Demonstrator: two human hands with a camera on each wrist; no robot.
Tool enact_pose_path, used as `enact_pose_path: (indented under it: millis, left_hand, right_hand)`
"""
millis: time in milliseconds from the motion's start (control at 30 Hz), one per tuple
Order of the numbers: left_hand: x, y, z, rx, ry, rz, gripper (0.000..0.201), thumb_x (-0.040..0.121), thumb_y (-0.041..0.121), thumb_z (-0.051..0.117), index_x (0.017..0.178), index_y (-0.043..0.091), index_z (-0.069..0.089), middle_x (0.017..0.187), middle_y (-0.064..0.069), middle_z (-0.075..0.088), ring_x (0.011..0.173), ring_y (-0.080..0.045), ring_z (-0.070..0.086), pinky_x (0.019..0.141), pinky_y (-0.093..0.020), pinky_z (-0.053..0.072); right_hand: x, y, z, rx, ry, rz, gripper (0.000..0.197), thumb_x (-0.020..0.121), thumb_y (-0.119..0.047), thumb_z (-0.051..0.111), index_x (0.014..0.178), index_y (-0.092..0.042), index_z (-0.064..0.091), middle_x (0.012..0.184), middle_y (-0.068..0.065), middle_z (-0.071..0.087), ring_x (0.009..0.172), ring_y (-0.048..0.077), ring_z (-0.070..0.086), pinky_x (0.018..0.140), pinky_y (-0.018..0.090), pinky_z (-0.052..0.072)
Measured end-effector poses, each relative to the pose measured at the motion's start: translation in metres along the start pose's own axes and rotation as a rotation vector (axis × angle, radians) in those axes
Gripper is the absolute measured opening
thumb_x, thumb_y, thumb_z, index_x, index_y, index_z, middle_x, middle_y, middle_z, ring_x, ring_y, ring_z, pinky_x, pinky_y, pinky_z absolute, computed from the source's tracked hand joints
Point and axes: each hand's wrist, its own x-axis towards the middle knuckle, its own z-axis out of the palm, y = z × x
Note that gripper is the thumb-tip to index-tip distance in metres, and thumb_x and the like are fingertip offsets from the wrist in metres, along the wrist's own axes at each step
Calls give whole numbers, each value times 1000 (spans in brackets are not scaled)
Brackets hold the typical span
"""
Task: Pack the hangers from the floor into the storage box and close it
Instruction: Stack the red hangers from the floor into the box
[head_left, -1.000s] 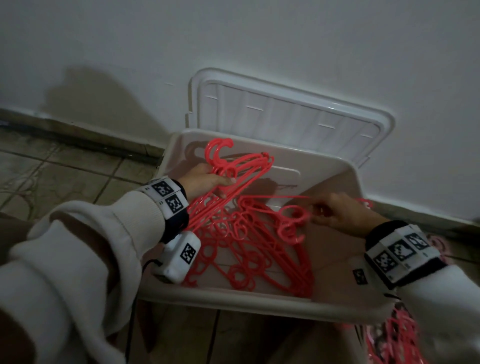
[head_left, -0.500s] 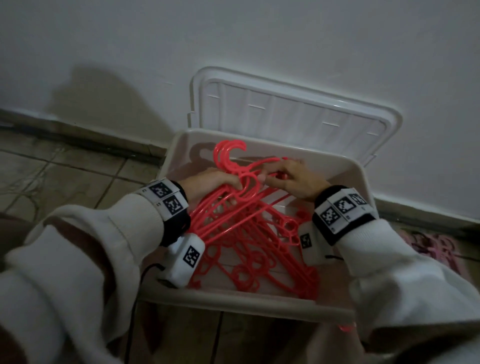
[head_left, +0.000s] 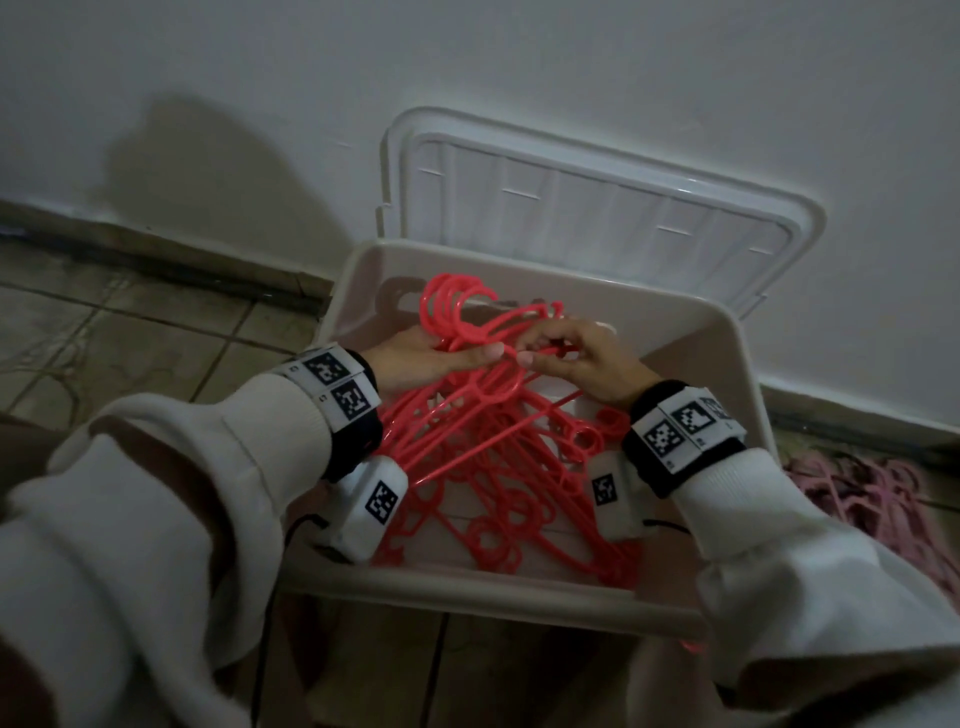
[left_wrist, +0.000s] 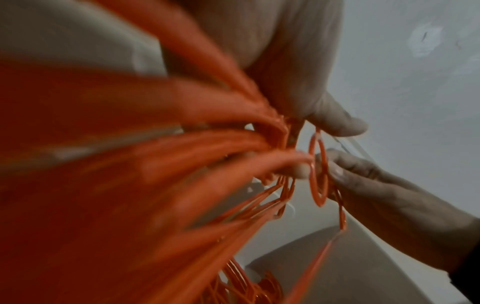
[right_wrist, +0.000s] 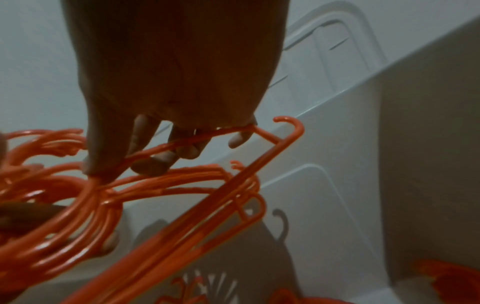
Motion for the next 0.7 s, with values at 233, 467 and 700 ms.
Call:
enact_pose_path:
  millis: [233, 467, 700]
  left_hand:
    - [3, -8, -8, -1, 119, -5, 19, 80, 42, 61, 94, 30, 65, 86, 9, 69, 81, -12, 64, 73, -22, 51]
    - [3, -6, -2, -141, -45, -3, 49, 50, 54, 76, 95, 36, 69, 96, 3, 73, 85, -11, 68, 83, -31, 52]
    - [14, -14, -7, -49, 144, -85, 43, 75, 30, 72, 110, 7, 66, 100, -17, 69, 84, -29, 66, 81, -40, 55]
  right_hand:
    - [-13, 26, -31, -90, 28, 100, 3, 78, -33, 60, 77, -36, 59, 67, -20, 58, 67, -7, 53, 69, 12, 36]
    - [4, 12, -19, 49, -60, 88, 11, 85, -8, 62, 83, -18, 63, 76, -13, 61, 70, -10, 55, 73, 4, 39]
    - [21, 14, 24, 96, 154, -38, 19, 76, -10, 67, 93, -3, 63, 89, 5, 60, 79, -5, 55, 79, 11, 43]
